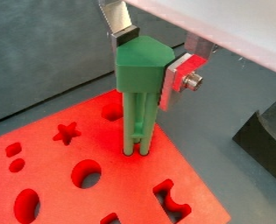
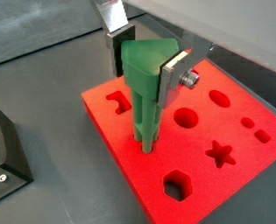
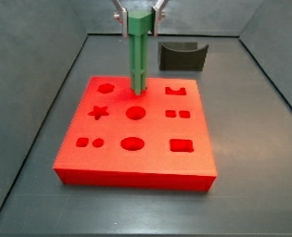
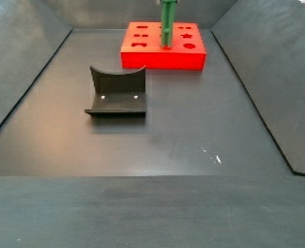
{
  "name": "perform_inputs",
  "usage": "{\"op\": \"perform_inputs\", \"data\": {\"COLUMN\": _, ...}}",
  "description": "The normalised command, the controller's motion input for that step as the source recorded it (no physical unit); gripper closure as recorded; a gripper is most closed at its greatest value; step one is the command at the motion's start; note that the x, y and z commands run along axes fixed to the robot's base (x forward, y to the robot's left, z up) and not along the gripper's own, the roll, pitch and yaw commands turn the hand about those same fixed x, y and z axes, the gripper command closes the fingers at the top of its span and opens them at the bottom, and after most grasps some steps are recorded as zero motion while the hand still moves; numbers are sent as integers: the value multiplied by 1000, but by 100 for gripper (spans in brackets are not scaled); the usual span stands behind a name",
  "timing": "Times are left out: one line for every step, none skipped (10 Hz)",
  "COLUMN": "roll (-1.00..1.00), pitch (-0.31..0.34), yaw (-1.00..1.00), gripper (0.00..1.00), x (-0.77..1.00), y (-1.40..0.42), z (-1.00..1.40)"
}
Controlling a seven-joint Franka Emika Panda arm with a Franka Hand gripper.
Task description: Insert the 3 prong object.
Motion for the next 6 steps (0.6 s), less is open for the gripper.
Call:
{"op": "perform_inputs", "data": {"roll": 119, "pitch": 0, "yaw": 0, "gripper": 100, "x": 0, "y": 0, "z": -74}}
{"op": "perform_inputs", "data": {"roll": 244, "pitch": 39, "yaw": -69, "gripper": 100, "x": 0, "y": 0, "z": -140}}
{"op": "perform_inputs", "data": {"roll": 316, "pitch": 93, "yaw": -163, "gripper": 100, "x": 0, "y": -9, "z": -266}}
{"op": "perform_inputs", "data": {"roll": 306, "pitch": 96, "yaw": -177, "gripper": 100, "x": 0, "y": -37, "z": -369}}
{"op": "perform_inputs", "data": {"roll": 280, "pitch": 69, "yaw": -160, "gripper": 100, "x": 0, "y": -83, "z": -360}}
{"op": "perform_inputs", "data": {"roll": 244, "pitch": 40, "yaw": -134, "gripper": 100, "x": 0, "y": -100, "z": -311}}
